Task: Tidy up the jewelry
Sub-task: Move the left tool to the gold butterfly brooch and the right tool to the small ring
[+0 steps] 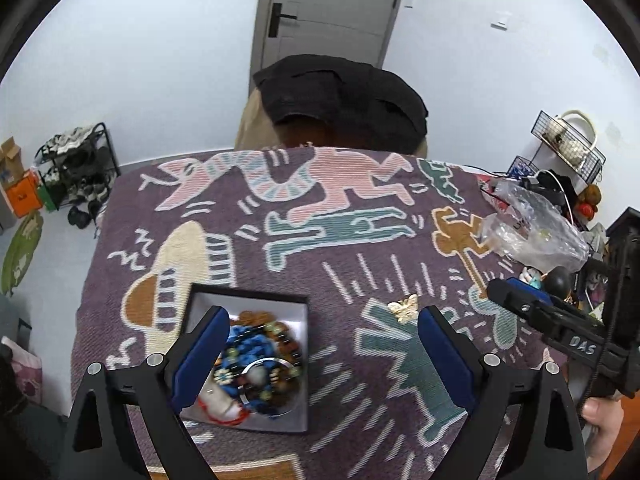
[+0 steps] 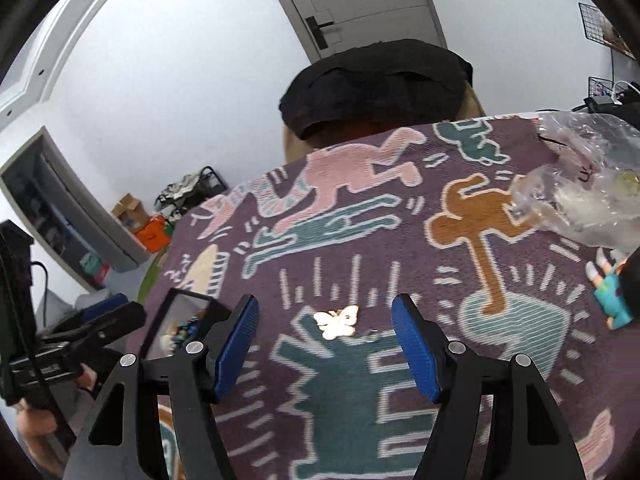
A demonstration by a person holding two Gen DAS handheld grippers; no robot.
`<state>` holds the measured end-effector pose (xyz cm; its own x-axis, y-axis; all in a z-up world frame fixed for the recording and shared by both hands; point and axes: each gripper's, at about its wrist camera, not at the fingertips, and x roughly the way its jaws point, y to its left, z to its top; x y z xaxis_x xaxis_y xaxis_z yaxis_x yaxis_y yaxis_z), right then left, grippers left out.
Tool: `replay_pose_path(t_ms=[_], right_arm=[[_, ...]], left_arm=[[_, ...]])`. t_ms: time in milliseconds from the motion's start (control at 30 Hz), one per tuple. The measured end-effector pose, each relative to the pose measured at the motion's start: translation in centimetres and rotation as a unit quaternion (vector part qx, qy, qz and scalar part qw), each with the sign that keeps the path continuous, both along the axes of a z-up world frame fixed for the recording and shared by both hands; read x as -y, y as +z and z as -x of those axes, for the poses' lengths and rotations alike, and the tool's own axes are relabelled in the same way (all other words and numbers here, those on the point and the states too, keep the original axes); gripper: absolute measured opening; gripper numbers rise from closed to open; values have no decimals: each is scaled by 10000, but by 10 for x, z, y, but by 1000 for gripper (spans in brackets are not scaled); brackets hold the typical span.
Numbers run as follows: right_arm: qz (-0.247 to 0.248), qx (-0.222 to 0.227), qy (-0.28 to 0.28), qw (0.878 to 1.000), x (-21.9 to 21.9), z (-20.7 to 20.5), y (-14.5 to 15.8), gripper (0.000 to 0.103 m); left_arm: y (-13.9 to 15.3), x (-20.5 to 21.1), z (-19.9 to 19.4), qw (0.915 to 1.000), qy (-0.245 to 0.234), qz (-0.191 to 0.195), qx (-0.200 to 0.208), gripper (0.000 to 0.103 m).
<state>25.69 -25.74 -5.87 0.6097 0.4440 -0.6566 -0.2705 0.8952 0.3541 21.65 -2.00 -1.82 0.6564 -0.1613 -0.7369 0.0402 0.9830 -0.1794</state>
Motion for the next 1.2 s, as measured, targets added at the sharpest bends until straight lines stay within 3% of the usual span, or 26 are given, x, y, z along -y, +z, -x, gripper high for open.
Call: replay_pose_path(t_ms=[467, 733, 1067, 1200], right_arm=[[688, -399, 167, 9967, 8, -34, -42, 66], [912, -594, 511, 9927, -3, -45, -64, 44], [945, -727, 640, 9908, -13, -45, -80, 37], [1066, -674, 662, 9898, -22, -43, -80, 37]], left_arm=[[-16, 46, -33, 9996, -181, 10, -209, 95], [-39, 55, -53, 9983, 22, 212, -547, 71], [-51, 54, -61, 9971, 117, 329, -670, 51], [-48, 49, -59, 9975, 224, 326, -578, 50]])
